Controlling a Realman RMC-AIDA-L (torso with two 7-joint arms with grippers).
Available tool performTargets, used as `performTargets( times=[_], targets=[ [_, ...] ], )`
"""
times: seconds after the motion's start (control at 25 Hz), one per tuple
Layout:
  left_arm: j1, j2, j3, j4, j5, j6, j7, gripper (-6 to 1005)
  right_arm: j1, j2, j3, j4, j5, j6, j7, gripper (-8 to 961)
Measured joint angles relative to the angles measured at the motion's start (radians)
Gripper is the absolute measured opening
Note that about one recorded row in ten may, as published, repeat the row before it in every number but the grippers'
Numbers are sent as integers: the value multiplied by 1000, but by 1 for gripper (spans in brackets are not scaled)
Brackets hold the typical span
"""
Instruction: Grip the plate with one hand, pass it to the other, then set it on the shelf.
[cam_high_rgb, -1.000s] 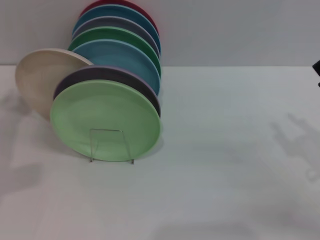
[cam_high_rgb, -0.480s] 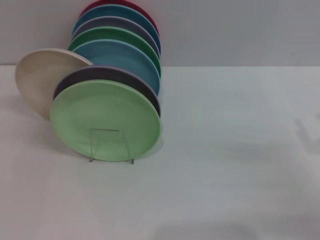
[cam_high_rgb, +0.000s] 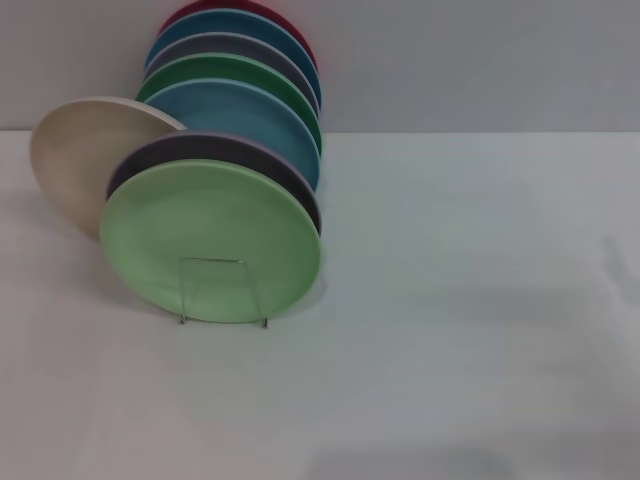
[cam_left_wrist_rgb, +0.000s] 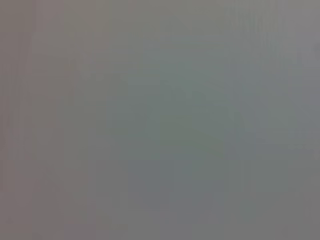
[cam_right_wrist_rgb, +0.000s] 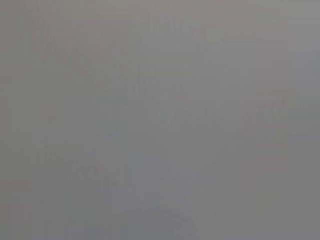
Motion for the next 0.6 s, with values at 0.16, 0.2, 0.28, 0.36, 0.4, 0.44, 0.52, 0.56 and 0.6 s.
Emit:
performTargets(
  times=[0.16,0.2,0.28,0.36,0.4,0.44,0.52,0.56,0.6],
  targets=[
    [1,-2,2,42,-33,56,-16,806,4,0,0,0,1,-4,0,688],
    [3,-2,3,47,-38,61,-23,805,4,0,0,0,3,-4,0,688],
    [10,-2,7,50,-41,62,-51,805,6,0,-4,0,11,1,1,688],
    [17,-1,10,54,-40,63,-66,805,9,0,-8,-6,15,1,1,688],
    [18,-1,10,58,-41,63,-69,805,11,0,-9,-10,15,1,1,688],
    [18,-1,10,65,-43,63,-69,806,13,0,-10,-12,15,7,1,688],
    [15,-1,7,77,-45,64,-66,806,13,0,-10,-12,16,10,1,688],
    [15,-1,6,78,-45,64,-66,806,13,0,-10,-12,17,13,1,688],
    [15,-1,6,79,-45,65,-66,806,13,0,-10,-12,18,15,1,688]
  ],
)
